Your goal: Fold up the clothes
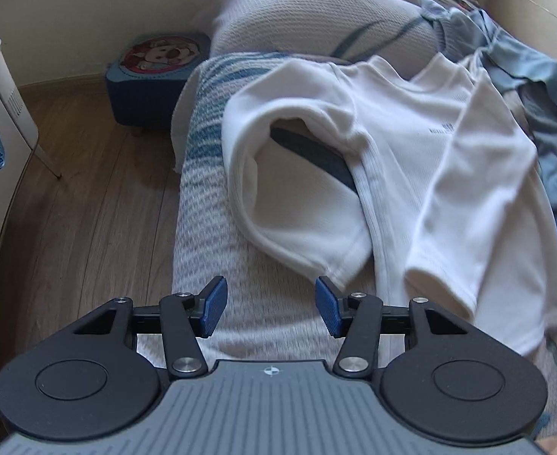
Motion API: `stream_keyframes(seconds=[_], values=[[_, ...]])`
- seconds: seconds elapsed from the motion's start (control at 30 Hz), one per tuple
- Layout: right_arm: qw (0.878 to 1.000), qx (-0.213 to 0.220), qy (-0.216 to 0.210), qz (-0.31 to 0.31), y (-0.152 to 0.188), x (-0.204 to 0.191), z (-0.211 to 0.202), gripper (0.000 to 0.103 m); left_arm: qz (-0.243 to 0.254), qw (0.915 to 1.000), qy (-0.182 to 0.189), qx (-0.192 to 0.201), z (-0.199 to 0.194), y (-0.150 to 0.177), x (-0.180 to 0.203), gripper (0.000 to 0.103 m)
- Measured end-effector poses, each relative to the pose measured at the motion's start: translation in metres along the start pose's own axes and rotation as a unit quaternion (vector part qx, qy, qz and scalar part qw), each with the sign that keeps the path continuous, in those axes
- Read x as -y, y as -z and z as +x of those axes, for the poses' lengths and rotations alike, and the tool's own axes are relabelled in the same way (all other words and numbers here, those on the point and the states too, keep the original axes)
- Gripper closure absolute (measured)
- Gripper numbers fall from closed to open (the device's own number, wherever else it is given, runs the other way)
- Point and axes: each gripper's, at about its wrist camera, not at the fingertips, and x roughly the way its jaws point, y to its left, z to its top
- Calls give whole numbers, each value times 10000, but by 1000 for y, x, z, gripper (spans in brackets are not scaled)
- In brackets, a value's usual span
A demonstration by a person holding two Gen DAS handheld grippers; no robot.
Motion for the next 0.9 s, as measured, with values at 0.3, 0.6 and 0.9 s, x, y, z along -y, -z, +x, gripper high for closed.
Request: stream_keyframes(seconds=[0.3, 0.6, 0.9], values=[[9943, -302, -819, -611, -24, -71, 49, 40, -546, 9980, -81, 292, 16, -12, 0, 54], [9945, -390, -843, -488, -23, -72, 60, 40, -223, 9994, -252, -8, 33, -17, 7, 87], [9956, -250, -802, -412, -27, -67, 59, 40, -111, 9988, -333, 337, 3, -31, 5, 96]])
